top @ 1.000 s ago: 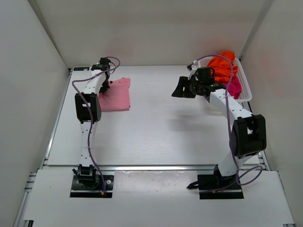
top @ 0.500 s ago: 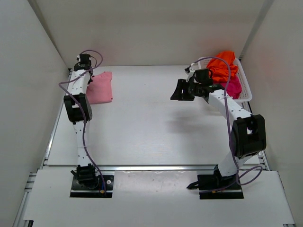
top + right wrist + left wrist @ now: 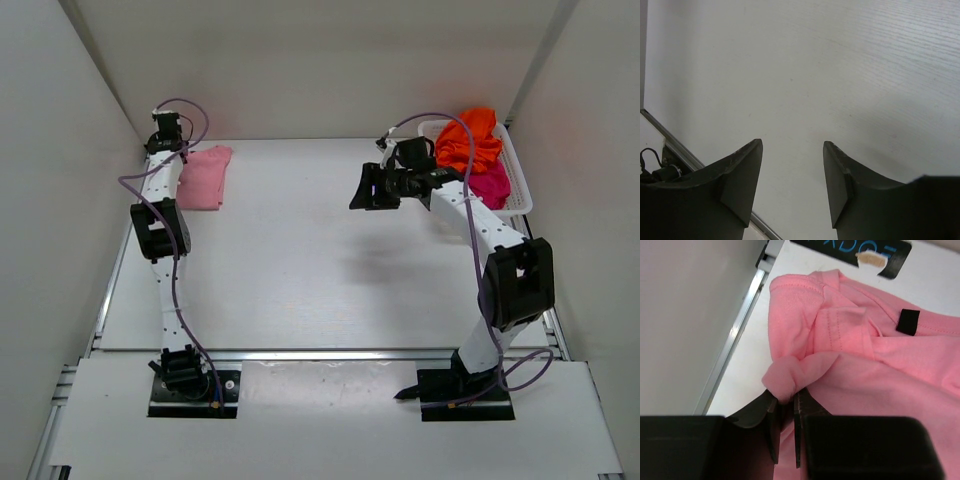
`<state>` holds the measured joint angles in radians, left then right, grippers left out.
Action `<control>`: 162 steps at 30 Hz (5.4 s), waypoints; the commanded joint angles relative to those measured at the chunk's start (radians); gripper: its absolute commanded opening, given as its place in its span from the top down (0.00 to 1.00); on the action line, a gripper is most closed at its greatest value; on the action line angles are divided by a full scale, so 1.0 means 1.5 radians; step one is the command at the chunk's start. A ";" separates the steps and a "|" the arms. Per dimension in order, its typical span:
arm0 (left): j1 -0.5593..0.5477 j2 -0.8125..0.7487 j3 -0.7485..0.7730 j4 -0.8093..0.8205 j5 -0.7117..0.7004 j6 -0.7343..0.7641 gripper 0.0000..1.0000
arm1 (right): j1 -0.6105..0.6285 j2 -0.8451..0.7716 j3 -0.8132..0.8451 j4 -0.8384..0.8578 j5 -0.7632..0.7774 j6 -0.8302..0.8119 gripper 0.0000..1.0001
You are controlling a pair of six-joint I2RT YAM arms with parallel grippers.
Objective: Fold and stack the t-shirts
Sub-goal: Put the neatly folded tshirt into the corner of the board with the left arm, then grab crumpled tshirt from bin with the right arm, then move the tshirt to the center of the board, then flatten out the tshirt
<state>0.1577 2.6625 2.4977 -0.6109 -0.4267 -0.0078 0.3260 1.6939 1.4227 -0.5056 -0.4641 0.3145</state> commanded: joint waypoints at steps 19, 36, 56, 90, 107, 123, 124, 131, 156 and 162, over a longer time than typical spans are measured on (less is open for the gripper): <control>0.021 -0.034 0.040 0.108 0.014 -0.020 0.01 | 0.027 0.032 0.032 -0.044 0.030 0.002 0.50; -0.081 -0.657 -0.763 0.255 0.199 -0.172 0.01 | -0.137 -0.163 -0.057 -0.067 0.154 -0.077 0.40; -0.197 -1.132 -1.089 0.124 0.388 -0.237 0.33 | -0.322 0.115 0.299 -0.098 0.205 -0.091 0.24; -0.237 -1.089 -1.088 0.140 0.378 -0.257 0.46 | -0.359 0.327 0.681 -0.117 0.187 -0.076 1.00; -0.133 -1.198 -1.057 0.047 0.404 -0.224 0.29 | 0.003 -0.324 0.035 0.121 0.249 -0.065 1.00; -0.314 -1.107 -1.080 0.046 0.352 -0.260 0.19 | 0.106 -0.165 -0.081 0.049 0.164 -0.012 0.48; -0.320 -1.095 -1.086 0.055 0.355 -0.263 0.19 | 0.098 -0.169 -0.093 0.052 0.172 -0.016 0.45; -0.354 -1.032 -1.084 0.115 0.346 -0.290 0.19 | 0.033 -0.206 -0.213 0.060 0.176 -0.025 0.44; -0.455 -0.319 -0.439 0.124 0.392 -0.338 0.07 | 0.100 -0.163 -0.488 0.260 0.057 0.043 0.43; -0.477 -0.201 -0.312 0.049 0.459 -0.335 0.20 | 0.135 -0.100 -0.467 0.281 0.058 0.058 0.42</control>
<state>-0.5365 2.3436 1.9633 -0.4515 0.1825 -0.5102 0.5045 1.5112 0.7006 -0.1390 -0.3798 0.3843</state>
